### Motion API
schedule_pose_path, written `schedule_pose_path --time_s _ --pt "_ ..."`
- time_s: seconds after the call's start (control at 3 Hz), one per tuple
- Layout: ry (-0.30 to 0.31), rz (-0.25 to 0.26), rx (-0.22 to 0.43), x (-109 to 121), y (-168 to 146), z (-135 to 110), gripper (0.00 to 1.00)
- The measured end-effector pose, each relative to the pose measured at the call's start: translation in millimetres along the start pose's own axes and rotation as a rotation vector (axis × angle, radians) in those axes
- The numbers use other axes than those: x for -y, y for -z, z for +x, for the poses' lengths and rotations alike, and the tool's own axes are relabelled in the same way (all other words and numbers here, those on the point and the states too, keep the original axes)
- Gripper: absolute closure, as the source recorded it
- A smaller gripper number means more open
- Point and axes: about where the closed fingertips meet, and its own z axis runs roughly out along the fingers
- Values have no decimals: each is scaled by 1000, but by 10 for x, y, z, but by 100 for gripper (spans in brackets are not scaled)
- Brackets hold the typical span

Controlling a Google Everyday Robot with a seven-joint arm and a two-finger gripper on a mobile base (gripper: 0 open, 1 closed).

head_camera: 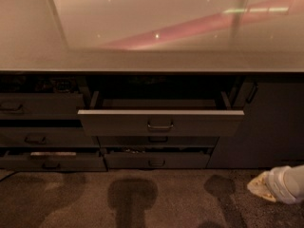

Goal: Open top drawer

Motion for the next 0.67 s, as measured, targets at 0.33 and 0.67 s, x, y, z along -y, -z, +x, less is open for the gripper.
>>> schedule_pose_path --time_s 0.33,0.67 --pt "-10 32 87 654 -7 108 100" --pt "-48 52 209 1360 185 162 100"
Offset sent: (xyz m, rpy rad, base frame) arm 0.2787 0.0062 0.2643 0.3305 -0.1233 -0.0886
